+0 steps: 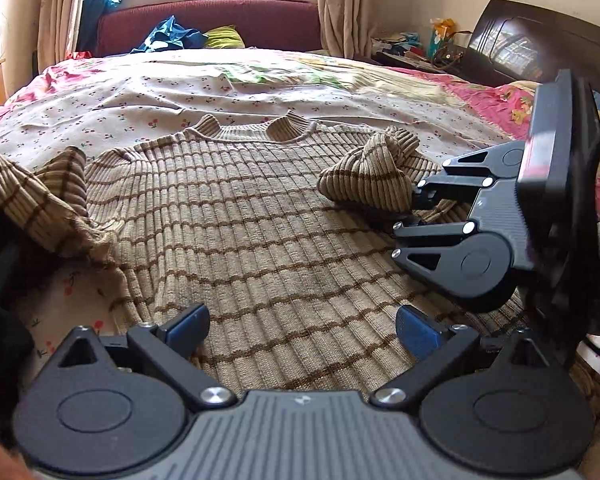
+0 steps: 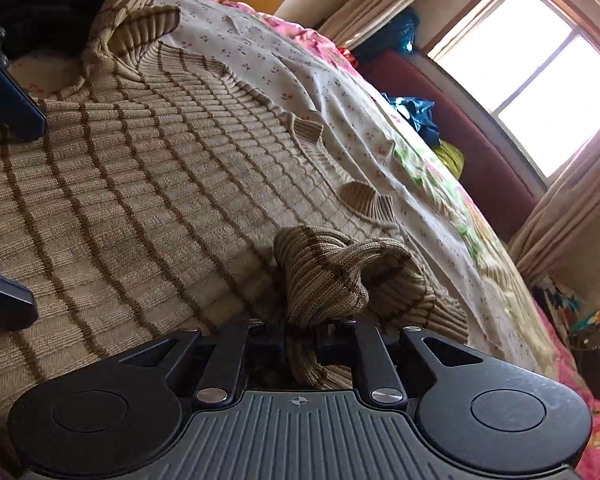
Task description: Fold small clothes
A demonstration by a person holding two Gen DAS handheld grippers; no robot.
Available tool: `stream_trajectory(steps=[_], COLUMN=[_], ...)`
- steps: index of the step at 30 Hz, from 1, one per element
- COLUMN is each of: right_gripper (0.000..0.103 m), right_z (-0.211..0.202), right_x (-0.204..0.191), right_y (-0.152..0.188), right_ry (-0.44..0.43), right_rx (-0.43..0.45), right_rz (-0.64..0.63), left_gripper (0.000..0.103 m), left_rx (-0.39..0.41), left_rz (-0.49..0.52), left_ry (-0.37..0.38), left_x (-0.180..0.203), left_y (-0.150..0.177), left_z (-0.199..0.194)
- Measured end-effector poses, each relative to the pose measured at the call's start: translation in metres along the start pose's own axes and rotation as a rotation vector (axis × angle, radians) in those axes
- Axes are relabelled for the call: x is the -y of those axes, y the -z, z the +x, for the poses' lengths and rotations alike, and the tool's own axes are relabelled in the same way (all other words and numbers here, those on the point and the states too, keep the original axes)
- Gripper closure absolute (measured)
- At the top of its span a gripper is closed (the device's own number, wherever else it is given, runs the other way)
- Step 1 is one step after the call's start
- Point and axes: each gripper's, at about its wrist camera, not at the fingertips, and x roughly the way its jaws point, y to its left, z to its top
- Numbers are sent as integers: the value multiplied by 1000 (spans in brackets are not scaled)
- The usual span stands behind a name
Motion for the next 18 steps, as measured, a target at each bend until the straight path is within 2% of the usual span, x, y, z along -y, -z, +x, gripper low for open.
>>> stream_trajectory(steps=[1,4,6,10,14,18], right_gripper=[81,52,50,47,42,44], right_z=[-4,-14,-21,-35,1,44], right_x=[8,48,70,110,142,149], right_y=[-1,2,10,18,11,4], right_ry=[-22,-132,-216,-242,-208,-138], right_rx=[-9,-35,-45,-3,-28,-124], right_rz=[79,396,581,888,1174,1315], left_gripper=[0,0,0,0,0,0], left_rx=[0,7,11,10,18,20], left_rz=[10,19,9,3,9,15], left_ry=[-1,5,15,19,17,19], left_x=[1,2,1,2,4,4], left_y=[1,1,0,0,1,2], left_z=[1,1,1,4,3,5])
